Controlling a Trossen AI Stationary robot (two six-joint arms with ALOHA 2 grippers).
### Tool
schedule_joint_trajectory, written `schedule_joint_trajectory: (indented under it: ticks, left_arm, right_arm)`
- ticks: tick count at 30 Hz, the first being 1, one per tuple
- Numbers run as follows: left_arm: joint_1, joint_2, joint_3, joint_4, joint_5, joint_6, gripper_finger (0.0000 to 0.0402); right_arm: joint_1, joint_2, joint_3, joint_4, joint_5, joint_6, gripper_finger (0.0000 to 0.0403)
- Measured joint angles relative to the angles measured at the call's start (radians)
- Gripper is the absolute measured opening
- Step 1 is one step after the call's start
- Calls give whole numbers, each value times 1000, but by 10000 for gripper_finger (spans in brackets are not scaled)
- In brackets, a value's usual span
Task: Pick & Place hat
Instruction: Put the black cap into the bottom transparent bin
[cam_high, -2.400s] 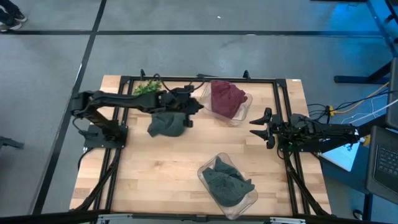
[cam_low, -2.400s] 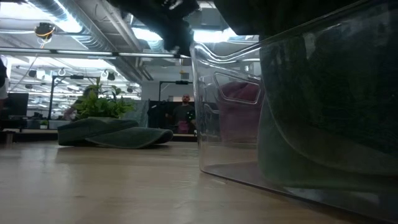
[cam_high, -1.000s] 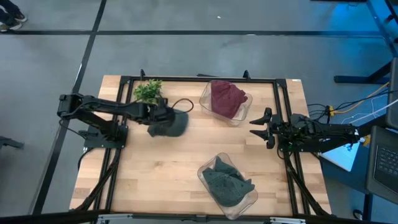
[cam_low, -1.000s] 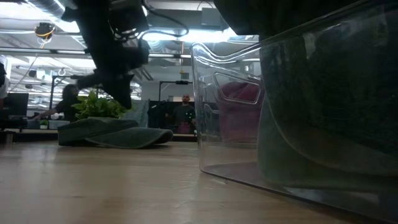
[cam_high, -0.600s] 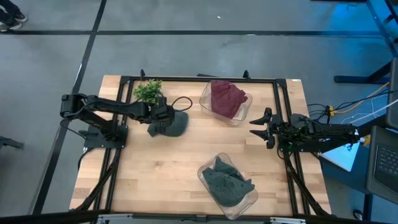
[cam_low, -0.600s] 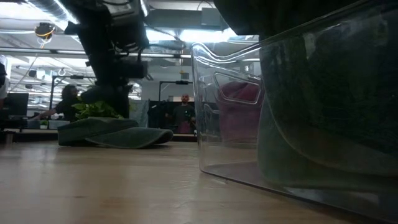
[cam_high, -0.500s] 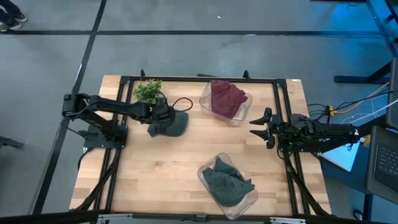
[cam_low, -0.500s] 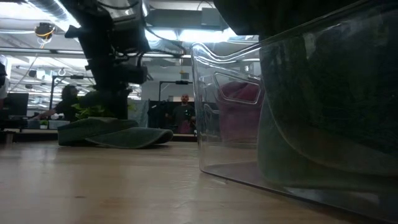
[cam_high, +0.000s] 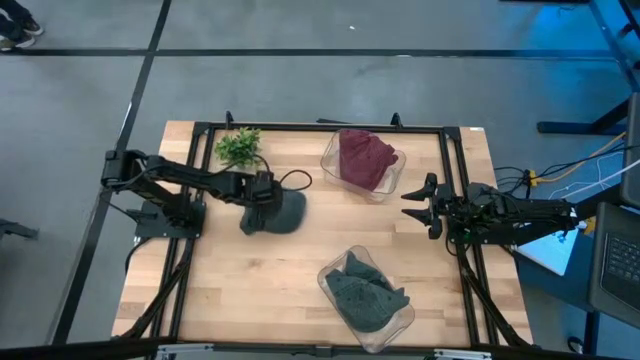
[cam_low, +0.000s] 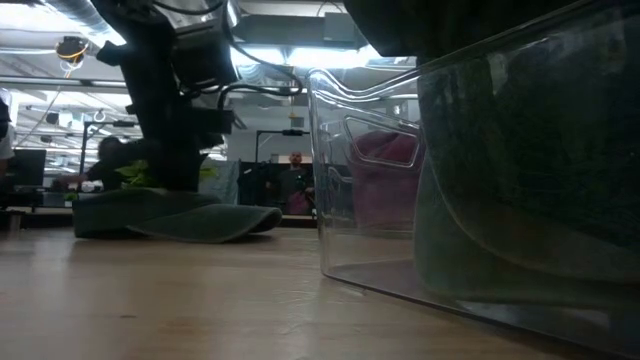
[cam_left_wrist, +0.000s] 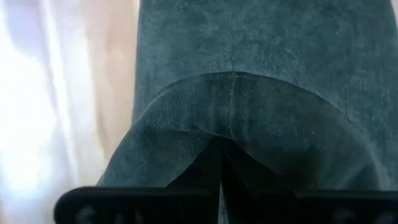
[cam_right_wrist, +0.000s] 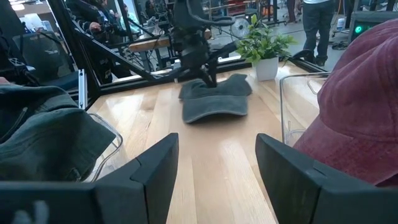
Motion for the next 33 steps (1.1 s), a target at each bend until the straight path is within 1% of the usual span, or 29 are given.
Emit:
schedule_joint_trajectory:
  ticks: [5,11,16,20,26,33]
  left_arm:
    - [-40,0,0,-3,65,-48,2]
    - [-98,0,0,-27,201,-129,3]
    - [-163,0,0,-39,280,-180,1]
    - [-233,0,0,-40,289,-204,2]
    - [-357,-1,0,-40,290,-291,2]
    - [-519,-1,0,-39,279,-457,1]
  right_arm:
    - [0,0,0,0,0,0,213]
    - [0,0,0,0,0,0,213]
    - [0,0,0,0,0,0,213]
    - [0,0,0,0,0,0,213]
    - [0,0,0,0,0,0,213]
    - [0,0,0,0,0,0,213]
